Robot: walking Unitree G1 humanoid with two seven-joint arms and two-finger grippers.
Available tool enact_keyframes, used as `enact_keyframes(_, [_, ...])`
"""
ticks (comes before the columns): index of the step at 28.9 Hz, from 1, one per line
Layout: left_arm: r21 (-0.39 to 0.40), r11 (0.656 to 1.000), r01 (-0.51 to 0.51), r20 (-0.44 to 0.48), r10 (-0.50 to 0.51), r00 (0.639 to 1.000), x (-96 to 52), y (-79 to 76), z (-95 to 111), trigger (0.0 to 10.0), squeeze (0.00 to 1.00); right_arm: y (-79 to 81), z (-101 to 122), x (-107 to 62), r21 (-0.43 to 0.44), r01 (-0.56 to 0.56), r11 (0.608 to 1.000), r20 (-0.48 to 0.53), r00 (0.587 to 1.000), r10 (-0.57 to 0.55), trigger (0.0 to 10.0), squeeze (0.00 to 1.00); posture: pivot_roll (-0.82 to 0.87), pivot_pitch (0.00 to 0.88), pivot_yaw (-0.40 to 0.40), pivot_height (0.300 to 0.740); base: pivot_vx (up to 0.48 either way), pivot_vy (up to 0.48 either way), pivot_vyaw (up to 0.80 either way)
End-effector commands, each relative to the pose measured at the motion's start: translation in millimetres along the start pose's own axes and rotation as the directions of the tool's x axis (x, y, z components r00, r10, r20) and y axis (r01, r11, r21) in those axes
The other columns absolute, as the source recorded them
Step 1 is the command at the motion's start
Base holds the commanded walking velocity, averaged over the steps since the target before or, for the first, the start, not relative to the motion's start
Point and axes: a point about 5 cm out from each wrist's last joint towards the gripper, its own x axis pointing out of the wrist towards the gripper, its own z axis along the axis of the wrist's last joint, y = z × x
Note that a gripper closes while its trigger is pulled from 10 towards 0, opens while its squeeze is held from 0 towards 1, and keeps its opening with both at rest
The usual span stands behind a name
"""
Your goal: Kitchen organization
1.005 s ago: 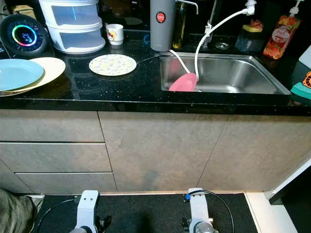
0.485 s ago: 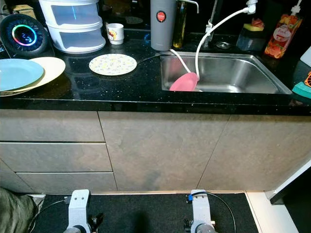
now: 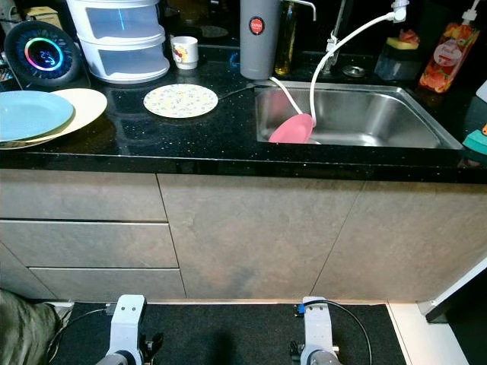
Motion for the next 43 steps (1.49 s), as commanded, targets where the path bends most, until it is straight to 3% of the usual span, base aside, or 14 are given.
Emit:
enact_keyframes(1, [0.039,0.999,0.018,0.027,-0.019,0.999,3.1,-1.7,11,10.0,0.0,-2.4,-3,-0.3,0.006,0.012,1.0,-0.014,1.0,-0.012,10.0,0.0,0.06,0.128,-0.022,0.74,0.0,0.0,0.0])
enact_keyframes(3, [0.043,0.999,0.026,0.063,-0.028,0.998,6.4,-2.8,25,10.0,0.0,-2.6,-1,0.0,0.005,0.012,1.0,-0.01,1.0,-0.012,10.0,0.0,0.06,0.128,-0.022,0.74,0.0,0.0,0.0])
enact_keyframes(9, [0.048,0.997,0.061,0.259,-0.072,0.963,18.6,-13.6,112,10.0,0.0,-4.0,5,0.7,0.007,0.016,1.0,0.005,1.0,-0.016,10.0,0.0,0.05,0.12,-0.021,0.74,0.0,0.0,0.0])
enact_keyframes(10, [0.048,0.997,0.061,0.259,-0.072,0.963,18.6,-13.6,112,10.0,0.0,-4.0,5,0.7,0.007,0.016,1.0,0.005,1.0,-0.016,10.0,0.0,0.05,0.12,-0.021,0.74,0.0,0.0,0.0])
enact_keyframes(11, [0.045,0.997,0.065,0.291,-0.075,0.954,19.0,-15.6,128,10.0,0.0,-3.8,5,0.6,0.008,0.016,1.0,0.008,1.0,-0.016,10.0,0.0,0.05,0.117,-0.016,0.74,0.0,0.0,0.0])
enact_keyframes(18, [0.059,0.996,0.069,0.308,-0.084,0.948,19.2,-16.8,141,10.0,0.0,-3.2,4,0.4,0.012,0.018,1.0,0.009,1.0,-0.018,10.0,0.0,0.05,0.116,-0.01,0.74,0.0,0.0,0.0])
enact_keyframes(28, [0.098,0.993,0.059,0.221,-0.079,0.972,19.2,-7.8,115,10.0,0.0,-2.2,2,0.2,0.012,0.016,1.0,0.008,1.0,-0.016,10.0,0.0,0.05,0.116,-0.012,0.74,0.0,0.0,0.0])
enact_keyframes(32, [0.21,0.976,0.066,-0.001,-0.067,0.998,17.4,-3.2,63,10.0,0.0,0.2,0,0.0,0.007,0.011,1.0,0.002,1.0,-0.011,10.0,0.0,0.06,0.12,-0.009,0.74,0.0,0.0,0.0])
enact_keyframes(36, [0.134,0.99,0.037,-0.057,-0.03,0.998,9.3,5.2,27,10.0,0.0,2.0,-3,-0.5,0.003,0.008,1.0,-0.007,1.0,-0.008,10.0,0.0,0.06,0.115,-0.005,0.74,0.0,0.0,0.0])
enact_keyframes(43, [0.049,0.999,-0.021,-0.079,0.025,0.997,0.4,14.1,1,10.0,0.0,2.6,-7,-1.0,0.0,0.006,1.0,-0.015,1.0,-0.006,10.0,0.0,0.05,0.114,-0.005,0.74,0.0,0.0,0.0])
